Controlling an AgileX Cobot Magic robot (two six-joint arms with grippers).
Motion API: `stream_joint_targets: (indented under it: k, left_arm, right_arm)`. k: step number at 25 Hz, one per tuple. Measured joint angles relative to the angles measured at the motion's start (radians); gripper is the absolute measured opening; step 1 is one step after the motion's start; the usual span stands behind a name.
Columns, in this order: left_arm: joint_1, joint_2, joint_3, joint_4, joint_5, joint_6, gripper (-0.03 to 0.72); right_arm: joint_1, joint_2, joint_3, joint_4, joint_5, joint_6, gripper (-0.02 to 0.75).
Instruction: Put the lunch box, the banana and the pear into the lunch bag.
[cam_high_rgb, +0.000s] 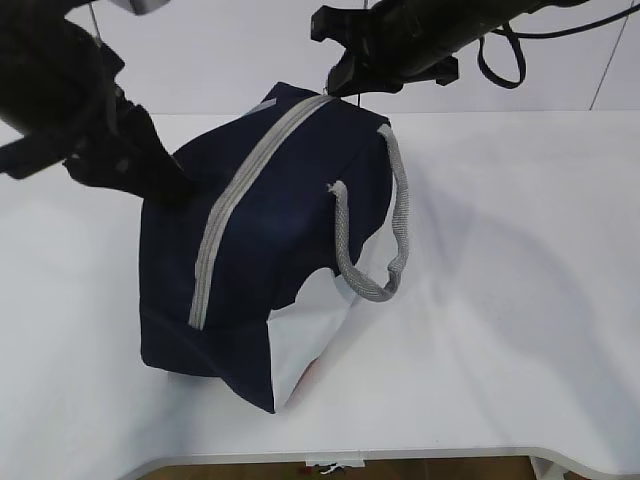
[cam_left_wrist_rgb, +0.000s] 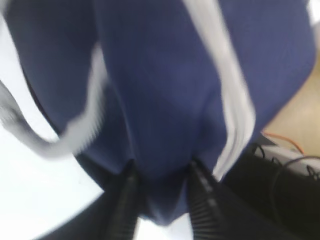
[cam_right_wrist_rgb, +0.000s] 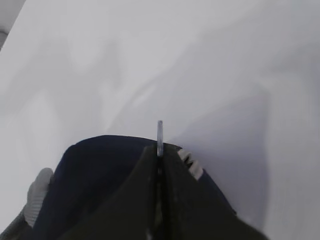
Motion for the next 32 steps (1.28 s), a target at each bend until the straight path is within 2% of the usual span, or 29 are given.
stream_joint_targets:
  k: [3,8,15,20,28,30,32]
  left_arm:
    - [0.000,-0.002,-0.057,0.000,0.023,-0.044,0.354]
    - [0.000,-0.002,-0.134,0.017,-0.018,-0.109,0.391]
    - [0.000,0.104,-0.182,0.013,-0.227,-0.175,0.393]
    - [0.000,0.185,-0.182,-0.082,-0.315,-0.188,0.393]
    - [0.000,0.266,-0.182,-0.158,-0.389,-0.191,0.392]
    - [0.000,0.281,-0.182,-0.170,-0.407,-0.193,0.371]
    - [0.000,0.297,-0.182,-0.177,-0.417,-0.193,0.276]
  right_arm:
    - [0.000,0.000,0.000,0.022,0.006,-0.012,0.013]
    - [0.000,0.000,-0.003,0.092,0.031,-0.057,0.013]
    - [0.000,0.000,-0.045,0.167,0.067,-0.110,0.013]
    - [0.000,0.000,-0.050,0.169,0.073,-0.119,0.013]
    - [0.000,0.000,-0.050,0.178,0.073,-0.131,0.013]
    - [0.000,0.000,-0.050,0.180,0.073,-0.132,0.013]
    - [0.000,0.000,-0.050,0.180,0.073,-0.134,0.013]
